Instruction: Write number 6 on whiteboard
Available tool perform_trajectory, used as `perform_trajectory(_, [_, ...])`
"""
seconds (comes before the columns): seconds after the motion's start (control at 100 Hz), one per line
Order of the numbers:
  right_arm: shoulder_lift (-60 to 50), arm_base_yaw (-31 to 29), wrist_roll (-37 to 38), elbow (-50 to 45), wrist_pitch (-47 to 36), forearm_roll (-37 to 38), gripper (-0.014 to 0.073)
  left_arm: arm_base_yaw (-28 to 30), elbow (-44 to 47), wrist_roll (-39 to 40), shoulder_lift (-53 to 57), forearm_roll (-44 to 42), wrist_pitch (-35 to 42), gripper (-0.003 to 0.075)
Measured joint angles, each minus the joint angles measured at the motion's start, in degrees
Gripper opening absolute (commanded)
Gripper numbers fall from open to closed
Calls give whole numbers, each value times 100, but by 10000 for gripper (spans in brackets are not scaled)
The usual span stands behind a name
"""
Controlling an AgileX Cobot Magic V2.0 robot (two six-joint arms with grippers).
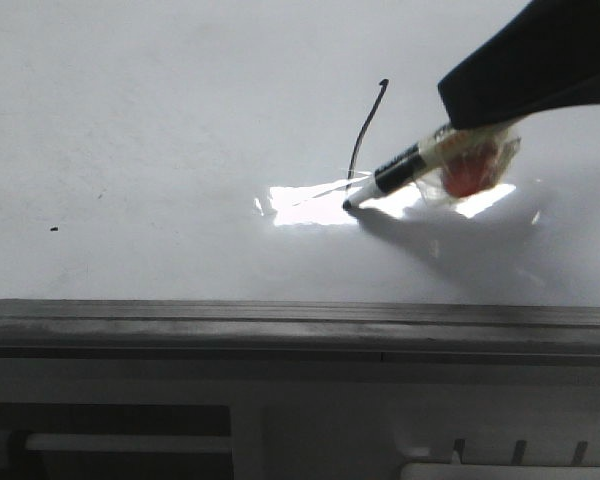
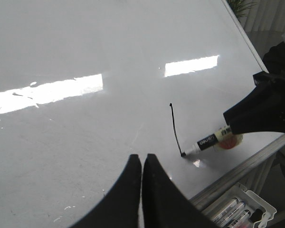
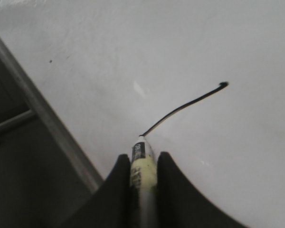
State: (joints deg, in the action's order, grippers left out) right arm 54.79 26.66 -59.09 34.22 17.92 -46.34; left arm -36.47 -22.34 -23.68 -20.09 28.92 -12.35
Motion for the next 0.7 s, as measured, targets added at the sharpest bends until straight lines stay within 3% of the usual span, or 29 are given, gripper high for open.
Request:
perform_trajectory(0.13, [-6, 0, 274, -23, 202, 329, -48, 0, 0, 0, 0, 0, 0, -19])
perform_trajectory(0.37, [-73, 20, 1682, -36, 416, 1446, -48, 0, 0, 0, 0, 0, 11, -19])
perform_trajectory(0.7, [-366, -497, 1962, 46, 624, 1585, -48, 0, 0, 0, 0, 0, 11, -19])
